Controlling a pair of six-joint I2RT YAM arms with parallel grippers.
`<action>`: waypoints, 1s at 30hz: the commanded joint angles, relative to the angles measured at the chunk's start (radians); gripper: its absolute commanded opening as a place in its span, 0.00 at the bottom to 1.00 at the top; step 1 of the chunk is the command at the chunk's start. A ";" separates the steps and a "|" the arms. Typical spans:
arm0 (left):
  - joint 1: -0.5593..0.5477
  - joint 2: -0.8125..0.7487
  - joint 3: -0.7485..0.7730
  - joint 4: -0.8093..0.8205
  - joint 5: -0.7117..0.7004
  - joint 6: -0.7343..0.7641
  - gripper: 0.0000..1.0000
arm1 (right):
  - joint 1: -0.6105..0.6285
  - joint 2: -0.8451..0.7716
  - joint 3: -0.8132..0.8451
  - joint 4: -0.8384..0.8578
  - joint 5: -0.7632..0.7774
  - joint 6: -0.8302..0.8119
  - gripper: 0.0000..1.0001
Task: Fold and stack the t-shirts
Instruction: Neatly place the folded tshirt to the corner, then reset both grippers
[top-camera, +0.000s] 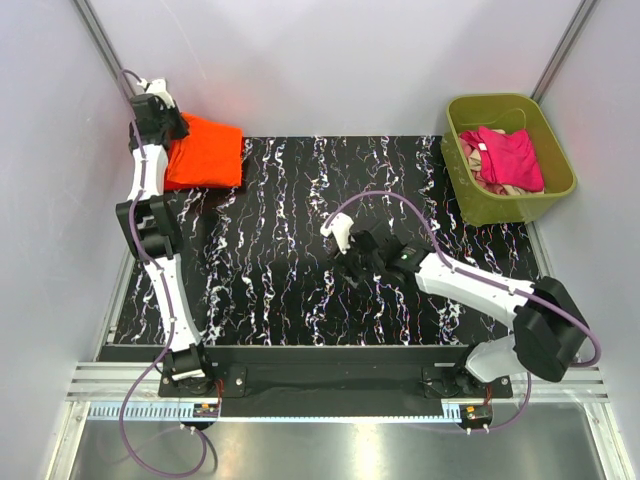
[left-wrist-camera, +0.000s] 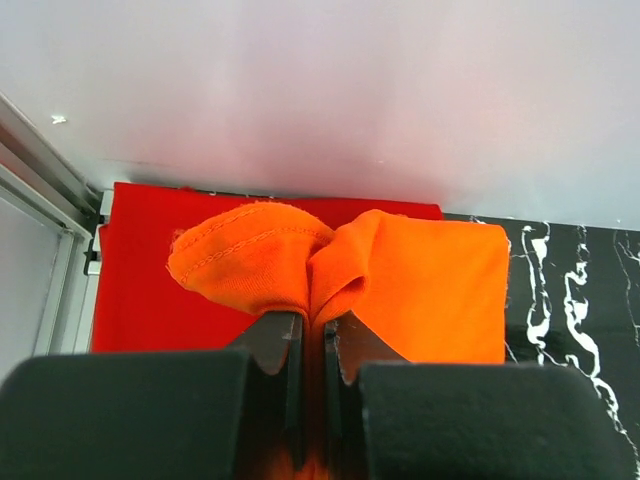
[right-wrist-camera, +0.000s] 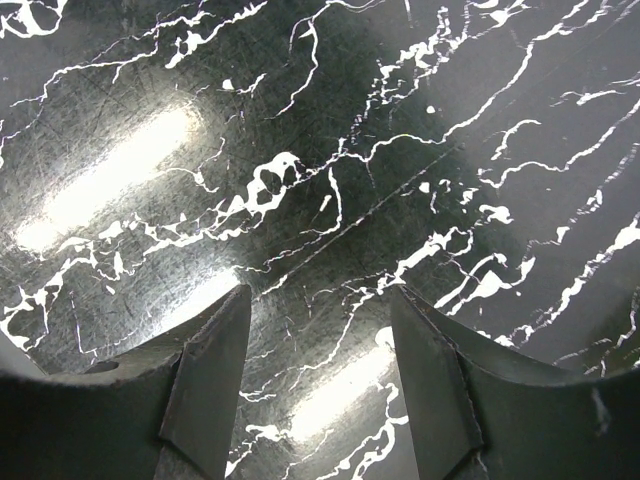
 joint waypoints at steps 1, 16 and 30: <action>0.012 0.007 0.078 0.153 0.031 -0.010 0.00 | -0.002 0.034 0.051 -0.002 -0.028 -0.014 0.65; 0.046 0.106 0.134 0.198 -0.001 -0.039 0.29 | -0.003 0.138 0.123 -0.002 -0.076 -0.031 0.65; -0.039 -0.342 -0.301 0.104 -0.293 -0.180 0.99 | -0.023 0.025 0.025 0.071 -0.094 0.240 0.66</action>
